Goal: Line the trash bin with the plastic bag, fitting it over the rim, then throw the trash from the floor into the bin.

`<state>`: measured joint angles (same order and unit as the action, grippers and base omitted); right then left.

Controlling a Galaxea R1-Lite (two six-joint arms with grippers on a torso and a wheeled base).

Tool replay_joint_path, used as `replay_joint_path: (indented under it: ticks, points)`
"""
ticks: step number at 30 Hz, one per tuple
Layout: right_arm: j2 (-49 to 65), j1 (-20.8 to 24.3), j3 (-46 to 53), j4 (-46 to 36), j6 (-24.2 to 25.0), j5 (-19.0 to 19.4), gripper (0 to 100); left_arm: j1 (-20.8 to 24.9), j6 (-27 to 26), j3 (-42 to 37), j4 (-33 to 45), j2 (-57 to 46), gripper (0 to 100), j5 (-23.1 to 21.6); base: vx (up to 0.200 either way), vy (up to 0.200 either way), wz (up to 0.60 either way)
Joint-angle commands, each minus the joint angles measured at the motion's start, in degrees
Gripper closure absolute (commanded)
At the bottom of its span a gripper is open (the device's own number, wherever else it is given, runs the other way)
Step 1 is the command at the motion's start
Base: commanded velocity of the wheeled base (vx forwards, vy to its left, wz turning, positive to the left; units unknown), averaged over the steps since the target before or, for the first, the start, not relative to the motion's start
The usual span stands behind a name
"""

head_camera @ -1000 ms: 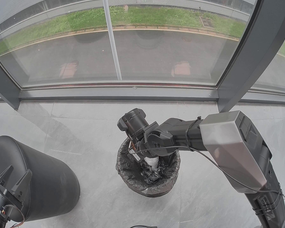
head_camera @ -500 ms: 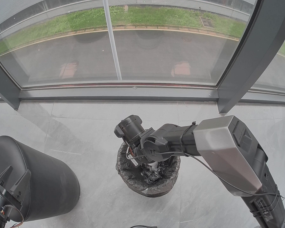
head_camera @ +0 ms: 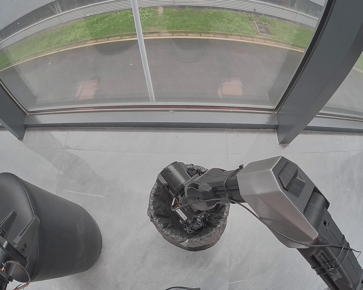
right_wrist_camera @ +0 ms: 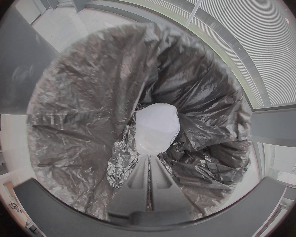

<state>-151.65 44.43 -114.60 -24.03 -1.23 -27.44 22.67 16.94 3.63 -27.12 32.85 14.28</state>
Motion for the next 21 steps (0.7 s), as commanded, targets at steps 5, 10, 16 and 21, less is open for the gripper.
replay_joint_path:
  ticks: [5, 10, 16, 21]
  points:
    - [-3.12, -1.28, 0.01, 9.53, -0.79, 2.04, 100, 0.00, 0.11, -0.12, -0.03, 0.11, 0, -0.04, 0.000, 0.000, 0.00]
    - [-2.33, -1.28, 0.01, 10.49, -0.97, 2.57, 100, 0.00, 0.28, -0.38, -0.03, 0.19, 0, -0.04, 0.000, 0.000, 0.00]
    - [-2.42, -1.28, 0.01, 12.78, -2.81, 2.48, 100, 0.00, 0.72, -0.47, -0.03, 0.02, 0, -0.04, 0.000, 0.000, 0.00]
    - [-3.56, -1.54, 0.01, 16.56, -6.24, 2.48, 100, 0.00, 0.72, -0.56, -0.03, 0.02, 0, -0.04, 0.000, 0.000, 0.00]
